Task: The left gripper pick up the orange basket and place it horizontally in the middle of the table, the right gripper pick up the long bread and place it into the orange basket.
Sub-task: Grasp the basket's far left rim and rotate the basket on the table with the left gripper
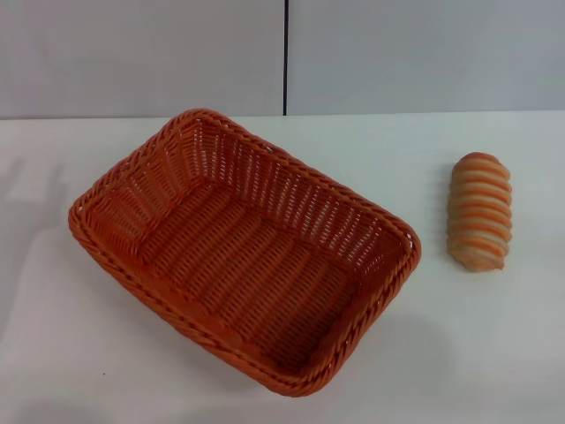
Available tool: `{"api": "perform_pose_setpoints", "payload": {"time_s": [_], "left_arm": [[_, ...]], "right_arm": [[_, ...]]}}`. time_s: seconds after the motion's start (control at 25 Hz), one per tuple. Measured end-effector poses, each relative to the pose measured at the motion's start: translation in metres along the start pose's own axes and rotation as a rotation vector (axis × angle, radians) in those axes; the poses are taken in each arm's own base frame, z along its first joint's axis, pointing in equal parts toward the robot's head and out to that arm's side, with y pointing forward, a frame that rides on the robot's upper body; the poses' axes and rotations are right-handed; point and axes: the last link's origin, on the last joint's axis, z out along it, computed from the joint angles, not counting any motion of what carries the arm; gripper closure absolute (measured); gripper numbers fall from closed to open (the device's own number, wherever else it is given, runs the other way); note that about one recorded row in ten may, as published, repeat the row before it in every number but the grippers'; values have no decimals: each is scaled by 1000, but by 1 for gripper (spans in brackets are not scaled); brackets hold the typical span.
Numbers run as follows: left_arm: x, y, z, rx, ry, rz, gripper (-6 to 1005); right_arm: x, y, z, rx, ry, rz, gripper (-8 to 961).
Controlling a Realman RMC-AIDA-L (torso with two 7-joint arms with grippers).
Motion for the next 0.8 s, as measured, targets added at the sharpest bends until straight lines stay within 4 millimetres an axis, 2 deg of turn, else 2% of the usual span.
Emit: {"api": "perform_pose_setpoints", "payload": {"time_s": [0.56,0.8], "left_arm": [[0,4,0,-35,-11,-10,404],[-4,12,5,-132,-40,-32,403]], "right_arm": [[-1,-2,-2,2,1,19,426],[0,-1,-2,-5,5,22,426]]}}
